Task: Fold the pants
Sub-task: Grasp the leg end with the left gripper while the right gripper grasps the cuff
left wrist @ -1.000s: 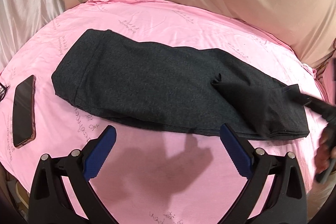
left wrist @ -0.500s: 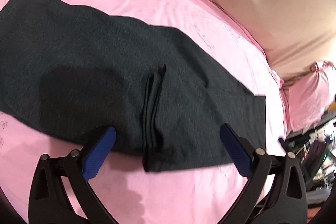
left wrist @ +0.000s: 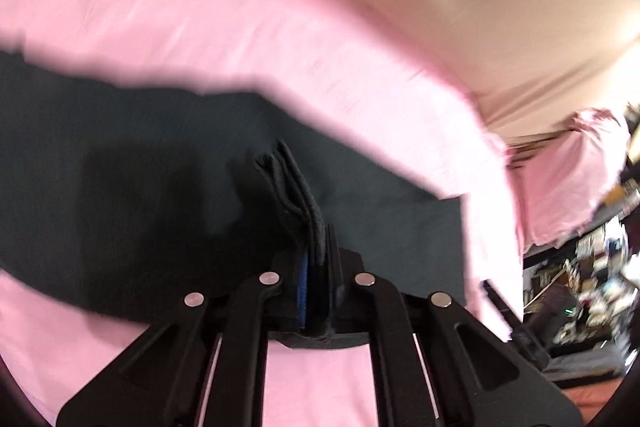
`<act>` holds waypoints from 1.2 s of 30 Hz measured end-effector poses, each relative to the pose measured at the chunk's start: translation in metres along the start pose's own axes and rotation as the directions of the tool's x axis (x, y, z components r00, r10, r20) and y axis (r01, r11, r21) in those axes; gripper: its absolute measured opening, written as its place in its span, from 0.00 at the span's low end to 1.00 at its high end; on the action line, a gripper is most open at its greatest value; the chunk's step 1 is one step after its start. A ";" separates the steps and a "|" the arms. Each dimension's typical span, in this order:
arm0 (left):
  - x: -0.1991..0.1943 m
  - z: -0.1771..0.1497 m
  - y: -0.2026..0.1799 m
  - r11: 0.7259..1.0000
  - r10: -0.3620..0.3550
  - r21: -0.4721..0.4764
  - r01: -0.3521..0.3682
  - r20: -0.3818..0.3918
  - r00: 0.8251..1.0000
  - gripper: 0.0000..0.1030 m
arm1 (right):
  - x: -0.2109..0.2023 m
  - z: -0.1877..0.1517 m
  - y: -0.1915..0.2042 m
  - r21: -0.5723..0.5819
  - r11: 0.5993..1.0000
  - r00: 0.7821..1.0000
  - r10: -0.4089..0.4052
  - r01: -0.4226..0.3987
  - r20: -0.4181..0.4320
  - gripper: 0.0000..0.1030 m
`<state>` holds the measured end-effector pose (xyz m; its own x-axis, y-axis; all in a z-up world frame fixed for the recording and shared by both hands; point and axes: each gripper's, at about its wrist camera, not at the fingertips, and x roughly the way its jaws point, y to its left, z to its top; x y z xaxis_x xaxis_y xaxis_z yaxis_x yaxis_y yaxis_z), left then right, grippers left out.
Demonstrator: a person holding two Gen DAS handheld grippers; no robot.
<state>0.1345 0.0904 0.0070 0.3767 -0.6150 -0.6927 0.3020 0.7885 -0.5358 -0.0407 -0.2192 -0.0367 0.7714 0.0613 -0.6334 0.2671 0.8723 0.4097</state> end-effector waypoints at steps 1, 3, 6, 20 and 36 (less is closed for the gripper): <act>-0.015 0.009 -0.018 0.998 -0.018 0.061 0.015 0.055 0.998 0.05 | 0.001 0.001 -0.003 0.004 1.000 1.000 -0.005 0.005 0.002 0.57; -0.028 0.019 -0.034 0.993 -0.024 0.121 0.010 0.108 0.994 0.05 | 0.004 0.003 -0.008 0.018 1.000 1.000 -0.011 0.011 -0.002 0.57; -0.023 0.028 -0.033 0.987 0.024 0.155 -0.046 0.141 0.990 0.06 | 0.014 0.005 -0.011 0.046 0.999 0.999 0.030 -0.028 -0.029 0.57; 0.047 -0.012 0.048 0.983 0.184 0.002 -0.184 -0.025 0.983 0.10 | 0.082 0.016 0.016 0.091 0.989 0.981 0.125 -0.113 -0.151 0.39; 0.099 -0.038 -0.033 0.983 0.130 0.148 -0.111 -0.122 0.984 0.13 | -0.012 0.016 -0.088 0.220 0.972 0.996 0.085 -0.085 0.011 0.05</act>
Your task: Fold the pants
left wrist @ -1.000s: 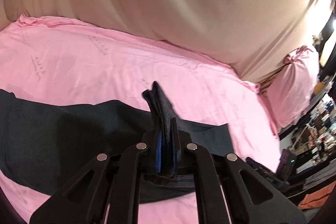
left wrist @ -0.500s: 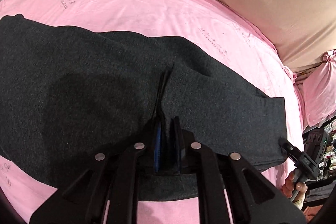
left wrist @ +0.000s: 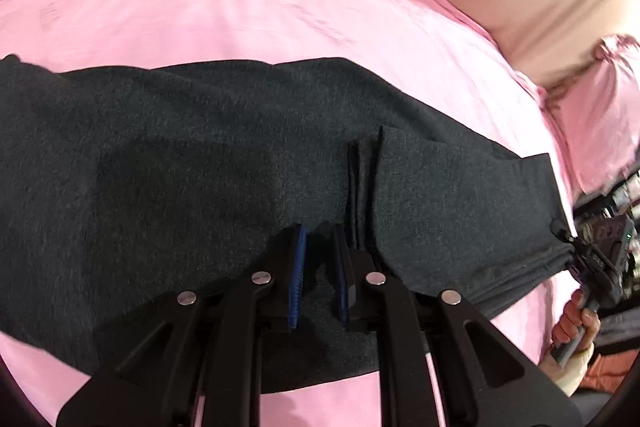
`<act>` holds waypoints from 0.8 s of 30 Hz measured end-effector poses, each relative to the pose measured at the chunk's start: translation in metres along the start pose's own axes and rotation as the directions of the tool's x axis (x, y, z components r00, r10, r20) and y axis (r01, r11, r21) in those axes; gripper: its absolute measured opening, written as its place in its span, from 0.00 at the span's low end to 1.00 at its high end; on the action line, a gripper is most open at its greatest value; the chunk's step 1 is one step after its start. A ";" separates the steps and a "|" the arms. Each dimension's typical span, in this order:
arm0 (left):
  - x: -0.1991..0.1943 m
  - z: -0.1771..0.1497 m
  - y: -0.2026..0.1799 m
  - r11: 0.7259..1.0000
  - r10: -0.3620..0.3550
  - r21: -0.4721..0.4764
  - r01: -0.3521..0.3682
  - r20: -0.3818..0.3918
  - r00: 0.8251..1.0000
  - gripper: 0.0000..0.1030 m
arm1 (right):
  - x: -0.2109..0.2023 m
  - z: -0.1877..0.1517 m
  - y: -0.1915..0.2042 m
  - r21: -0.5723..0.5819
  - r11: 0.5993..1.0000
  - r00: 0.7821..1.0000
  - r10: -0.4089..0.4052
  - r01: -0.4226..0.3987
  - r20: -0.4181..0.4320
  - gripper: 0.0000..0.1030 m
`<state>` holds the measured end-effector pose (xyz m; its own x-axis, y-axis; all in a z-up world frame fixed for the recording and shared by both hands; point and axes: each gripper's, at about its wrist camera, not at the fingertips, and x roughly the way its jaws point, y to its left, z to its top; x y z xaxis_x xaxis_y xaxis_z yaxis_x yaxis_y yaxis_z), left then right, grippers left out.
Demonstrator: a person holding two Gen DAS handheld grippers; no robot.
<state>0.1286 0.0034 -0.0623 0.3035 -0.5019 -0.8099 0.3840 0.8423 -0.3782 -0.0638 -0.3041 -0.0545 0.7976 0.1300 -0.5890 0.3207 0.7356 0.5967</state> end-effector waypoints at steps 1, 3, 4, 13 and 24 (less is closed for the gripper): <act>0.003 0.000 -0.009 1.000 -0.009 0.012 0.009 -0.006 1.000 0.13 | -0.007 0.001 -0.005 0.004 1.000 1.000 -0.011 0.011 0.008 0.05; 0.009 0.001 -0.025 0.999 -0.034 0.032 0.035 -0.020 0.999 0.13 | -0.026 0.002 -0.018 0.017 0.999 0.999 -0.037 0.036 0.035 0.05; 0.014 0.000 -0.034 0.998 -0.052 0.041 0.053 -0.031 0.998 0.13 | -0.032 0.003 -0.023 0.027 0.999 0.998 -0.041 0.040 0.044 0.05; 0.022 -0.005 -0.071 0.990 0.079 0.119 -0.079 0.004 0.997 0.13 | -0.027 -0.001 -0.010 -0.047 0.950 0.950 -0.307 0.309 0.058 0.21; -0.027 -0.012 -0.065 0.934 0.316 0.105 -0.341 0.199 0.928 0.38 | -0.030 -0.034 0.125 -0.414 0.836 0.932 -0.303 0.360 0.199 0.29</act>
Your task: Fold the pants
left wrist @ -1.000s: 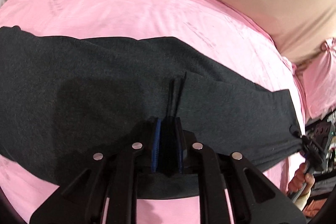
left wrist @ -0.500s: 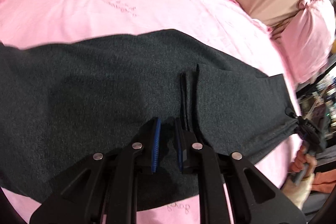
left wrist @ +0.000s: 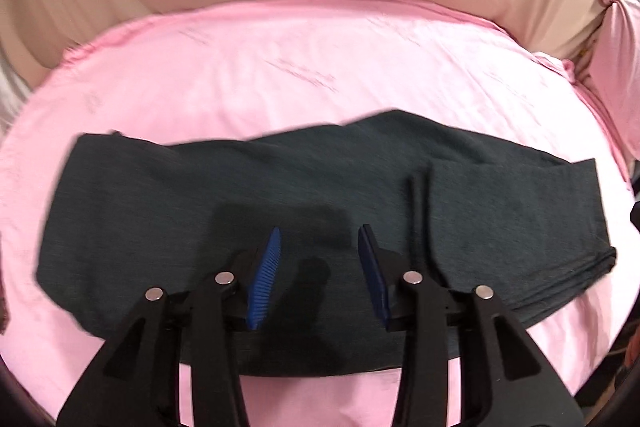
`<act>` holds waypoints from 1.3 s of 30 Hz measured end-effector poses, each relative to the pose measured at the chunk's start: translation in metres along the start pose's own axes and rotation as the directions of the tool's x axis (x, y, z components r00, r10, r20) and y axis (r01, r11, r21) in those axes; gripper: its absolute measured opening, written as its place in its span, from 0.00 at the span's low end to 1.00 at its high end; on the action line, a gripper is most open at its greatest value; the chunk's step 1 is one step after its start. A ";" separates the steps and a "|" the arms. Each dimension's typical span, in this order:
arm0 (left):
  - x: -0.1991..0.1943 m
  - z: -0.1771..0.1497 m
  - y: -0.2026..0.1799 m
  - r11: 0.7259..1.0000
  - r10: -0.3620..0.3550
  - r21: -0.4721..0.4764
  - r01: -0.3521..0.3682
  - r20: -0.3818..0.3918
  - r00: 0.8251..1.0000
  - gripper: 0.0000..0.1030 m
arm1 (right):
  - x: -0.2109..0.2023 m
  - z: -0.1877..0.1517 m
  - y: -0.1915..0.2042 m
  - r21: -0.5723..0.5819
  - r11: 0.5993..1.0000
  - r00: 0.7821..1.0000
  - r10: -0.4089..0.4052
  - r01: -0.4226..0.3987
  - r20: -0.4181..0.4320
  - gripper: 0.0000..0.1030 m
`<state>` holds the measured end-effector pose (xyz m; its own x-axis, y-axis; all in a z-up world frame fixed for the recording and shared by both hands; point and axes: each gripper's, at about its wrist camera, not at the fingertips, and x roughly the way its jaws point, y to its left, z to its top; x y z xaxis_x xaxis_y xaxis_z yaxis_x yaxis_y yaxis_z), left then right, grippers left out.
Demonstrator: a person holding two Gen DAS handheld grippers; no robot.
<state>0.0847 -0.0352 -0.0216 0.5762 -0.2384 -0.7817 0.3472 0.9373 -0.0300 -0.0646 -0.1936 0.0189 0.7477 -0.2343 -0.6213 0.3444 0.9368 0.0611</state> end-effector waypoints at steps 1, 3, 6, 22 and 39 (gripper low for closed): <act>-0.004 -0.001 0.004 1.000 0.017 -0.006 -0.017 0.010 1.000 0.39 | 0.009 0.001 0.018 -0.027 0.999 0.999 0.033 -0.034 -0.015 0.29; -0.011 -0.004 0.020 0.999 0.025 -0.023 -0.025 0.014 1.000 0.41 | 0.030 0.003 0.052 -0.065 0.994 0.995 0.089 -0.092 -0.054 0.29; -0.013 -0.010 0.044 0.996 0.073 -0.049 -0.072 0.016 0.997 0.48 | 0.055 0.007 0.091 -0.099 0.984 0.986 0.136 -0.146 -0.101 0.29; -0.040 -0.051 0.164 0.965 0.007 -0.263 0.007 0.051 0.999 0.52 | 0.096 -0.006 0.166 -0.204 0.963 0.972 0.137 -0.177 -0.192 0.56; -0.013 -0.058 0.240 0.817 -0.172 -0.550 0.172 0.052 0.984 0.87 | 0.093 -0.006 0.146 -0.007 0.978 0.972 0.207 -0.209 -0.109 0.53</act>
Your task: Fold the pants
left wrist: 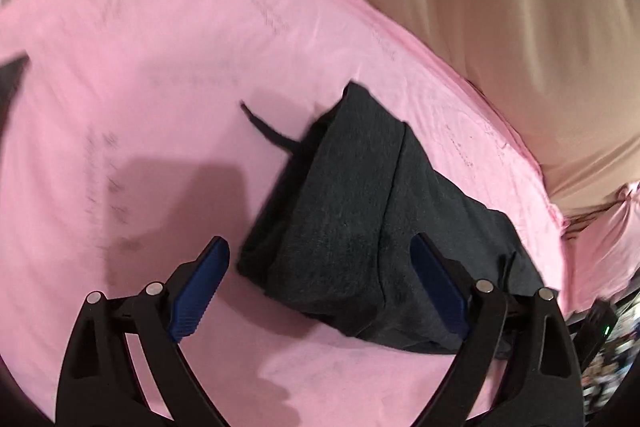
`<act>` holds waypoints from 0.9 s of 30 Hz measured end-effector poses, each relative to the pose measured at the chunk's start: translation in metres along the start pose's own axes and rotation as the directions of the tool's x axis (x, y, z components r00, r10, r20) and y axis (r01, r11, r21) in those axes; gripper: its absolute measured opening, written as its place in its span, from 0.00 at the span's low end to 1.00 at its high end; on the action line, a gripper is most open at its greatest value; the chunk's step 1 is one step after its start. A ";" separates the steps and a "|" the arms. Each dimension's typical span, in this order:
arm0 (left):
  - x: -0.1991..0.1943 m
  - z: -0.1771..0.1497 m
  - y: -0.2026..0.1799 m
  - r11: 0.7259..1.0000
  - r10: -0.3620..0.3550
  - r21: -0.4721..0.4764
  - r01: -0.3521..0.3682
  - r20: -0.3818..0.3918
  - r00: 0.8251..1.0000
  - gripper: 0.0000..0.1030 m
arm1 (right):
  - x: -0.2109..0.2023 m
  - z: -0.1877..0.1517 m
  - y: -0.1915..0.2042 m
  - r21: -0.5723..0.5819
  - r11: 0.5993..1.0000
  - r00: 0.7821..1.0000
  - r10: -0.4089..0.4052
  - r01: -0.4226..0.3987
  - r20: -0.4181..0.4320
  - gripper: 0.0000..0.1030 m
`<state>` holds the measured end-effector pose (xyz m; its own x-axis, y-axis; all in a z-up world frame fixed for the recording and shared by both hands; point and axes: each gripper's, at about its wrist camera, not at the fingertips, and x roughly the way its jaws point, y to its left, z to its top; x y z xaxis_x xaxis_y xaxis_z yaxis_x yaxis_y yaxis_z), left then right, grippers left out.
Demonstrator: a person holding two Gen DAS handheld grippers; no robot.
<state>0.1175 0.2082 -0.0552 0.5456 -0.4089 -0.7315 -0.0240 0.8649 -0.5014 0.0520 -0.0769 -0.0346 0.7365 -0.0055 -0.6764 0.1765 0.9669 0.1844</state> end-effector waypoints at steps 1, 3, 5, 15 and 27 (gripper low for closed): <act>0.010 0.000 0.003 0.999 -0.019 -0.050 0.018 -0.020 1.000 0.91 | -0.006 -0.002 -0.001 -0.004 1.000 1.000 -0.010 0.010 0.020 0.54; 0.015 0.000 0.001 0.997 -0.012 -0.072 0.012 0.013 1.000 0.93 | -0.022 -0.007 -0.007 -0.012 0.999 0.996 -0.034 0.035 0.078 0.63; 0.019 0.000 -0.009 0.998 0.048 -0.046 -0.047 0.028 0.998 0.69 | -0.033 -0.014 -0.017 -0.008 0.998 0.990 -0.055 0.057 0.130 0.71; -0.044 0.003 -0.130 0.983 0.028 0.171 -0.059 0.179 0.983 0.25 | -0.035 -0.022 -0.102 0.336 0.909 0.960 0.181 -0.247 0.215 0.73; -0.031 -0.121 -0.425 0.683 -0.178 0.726 0.080 0.059 0.982 0.39 | -0.095 -0.039 -0.153 0.341 0.908 0.948 0.150 -0.244 0.280 0.74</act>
<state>0.0095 -0.1816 0.1243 0.5900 -0.5381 -0.6020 0.6351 0.7696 -0.0654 -0.0703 -0.2143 -0.0268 0.9076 0.0688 -0.4142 0.2026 0.7922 0.5756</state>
